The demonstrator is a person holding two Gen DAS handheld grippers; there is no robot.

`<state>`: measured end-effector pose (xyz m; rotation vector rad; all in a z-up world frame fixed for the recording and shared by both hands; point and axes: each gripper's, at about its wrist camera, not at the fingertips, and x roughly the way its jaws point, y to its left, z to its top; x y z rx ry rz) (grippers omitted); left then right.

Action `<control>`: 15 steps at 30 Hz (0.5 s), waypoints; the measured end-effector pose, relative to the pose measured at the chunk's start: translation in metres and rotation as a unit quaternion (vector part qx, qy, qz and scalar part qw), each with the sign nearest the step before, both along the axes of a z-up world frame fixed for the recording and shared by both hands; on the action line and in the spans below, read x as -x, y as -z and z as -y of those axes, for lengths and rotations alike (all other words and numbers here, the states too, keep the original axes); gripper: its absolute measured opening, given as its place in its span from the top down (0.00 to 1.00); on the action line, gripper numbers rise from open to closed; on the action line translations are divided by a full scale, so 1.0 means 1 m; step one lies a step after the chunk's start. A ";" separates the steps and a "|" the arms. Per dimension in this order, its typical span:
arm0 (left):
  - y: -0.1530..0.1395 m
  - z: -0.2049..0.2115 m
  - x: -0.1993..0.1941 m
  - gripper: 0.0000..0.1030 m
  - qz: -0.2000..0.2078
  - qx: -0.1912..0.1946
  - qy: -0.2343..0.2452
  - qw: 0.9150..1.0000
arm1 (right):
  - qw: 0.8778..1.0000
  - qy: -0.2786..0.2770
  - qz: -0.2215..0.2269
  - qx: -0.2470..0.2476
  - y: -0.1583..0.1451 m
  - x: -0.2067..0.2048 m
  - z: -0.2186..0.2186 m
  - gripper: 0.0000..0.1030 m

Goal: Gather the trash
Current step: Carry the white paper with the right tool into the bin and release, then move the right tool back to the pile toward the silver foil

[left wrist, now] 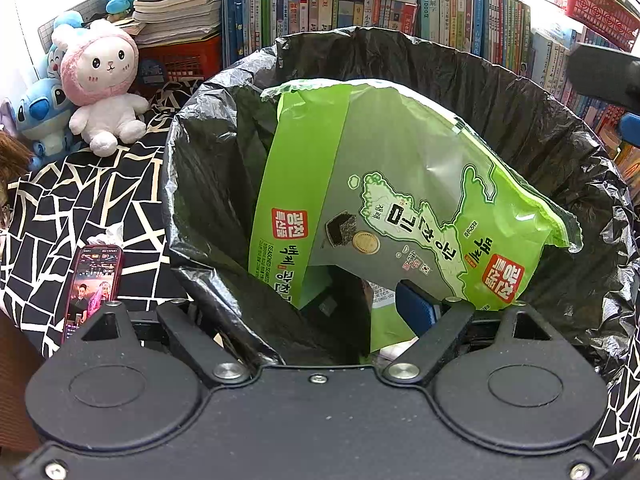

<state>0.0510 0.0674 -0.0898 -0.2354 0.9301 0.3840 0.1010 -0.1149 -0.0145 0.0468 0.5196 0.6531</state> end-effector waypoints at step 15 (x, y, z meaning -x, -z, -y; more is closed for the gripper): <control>0.000 0.000 0.000 0.17 -0.001 -0.001 0.000 1.000 | 0.985 0.172 0.020 0.016 0.020 -0.017 0.094 0.01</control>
